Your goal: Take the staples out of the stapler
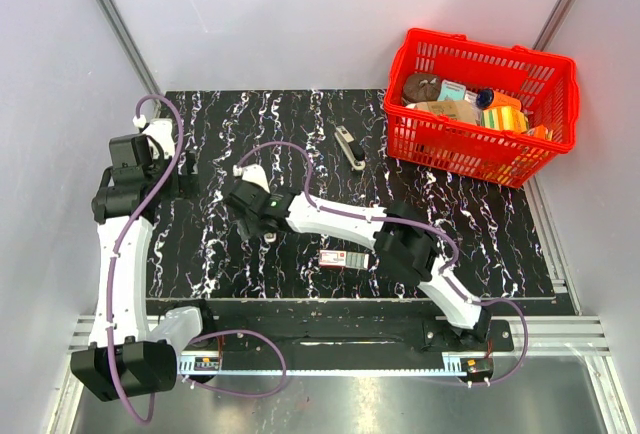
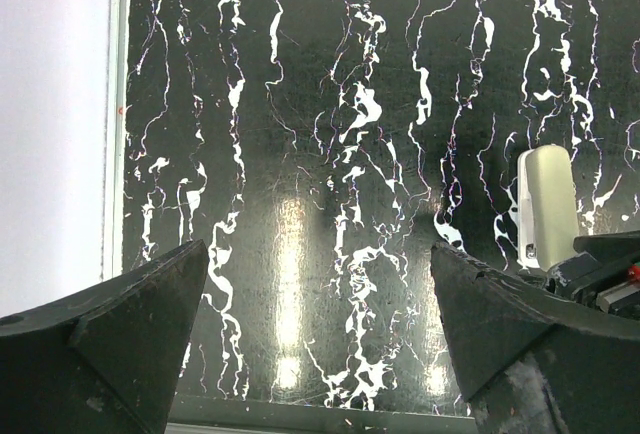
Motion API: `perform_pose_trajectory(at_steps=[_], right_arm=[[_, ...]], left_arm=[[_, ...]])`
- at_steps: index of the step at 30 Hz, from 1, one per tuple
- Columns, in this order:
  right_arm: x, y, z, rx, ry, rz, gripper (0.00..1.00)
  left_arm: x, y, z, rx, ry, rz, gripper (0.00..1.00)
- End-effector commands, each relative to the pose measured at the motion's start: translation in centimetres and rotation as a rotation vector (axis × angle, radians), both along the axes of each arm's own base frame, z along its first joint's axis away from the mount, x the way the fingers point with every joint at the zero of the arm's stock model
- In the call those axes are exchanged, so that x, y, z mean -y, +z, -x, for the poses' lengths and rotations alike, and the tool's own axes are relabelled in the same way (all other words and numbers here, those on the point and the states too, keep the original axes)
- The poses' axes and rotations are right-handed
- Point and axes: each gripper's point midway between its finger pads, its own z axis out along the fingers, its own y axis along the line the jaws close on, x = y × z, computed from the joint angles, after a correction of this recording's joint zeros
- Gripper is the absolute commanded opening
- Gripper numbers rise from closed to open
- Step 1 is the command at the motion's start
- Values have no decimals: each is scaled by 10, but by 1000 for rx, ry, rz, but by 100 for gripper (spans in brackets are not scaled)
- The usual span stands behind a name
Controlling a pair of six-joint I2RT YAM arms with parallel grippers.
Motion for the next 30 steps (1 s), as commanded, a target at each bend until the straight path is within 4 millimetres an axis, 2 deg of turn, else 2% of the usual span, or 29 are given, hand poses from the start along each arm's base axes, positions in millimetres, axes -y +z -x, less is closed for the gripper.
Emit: perform_pose_trajectory(at_steps=[1,10,14,19,27,30], right_arm=[[5,-1,-10,29,-14,50,69],[22,-3,-21,83,-49,157,68],[25,-3,-22,85,-70,155,68],[17,-7,-17,52,-62,125,67],[9,-16,-11,-2,-63,88,54],[8,-23,-7,-22,-63,88,52]], left_arm=[[-1,8,0,43,-11,-15,99],[-1,5,1,41,-16,-21,99],[0,3,1,40,-18,-20,99],[-1,1,0,35,-17,-21,99],[-1,-2,0,35,-17,-21,99],[-2,-3,0,44,-16,-22,99]])
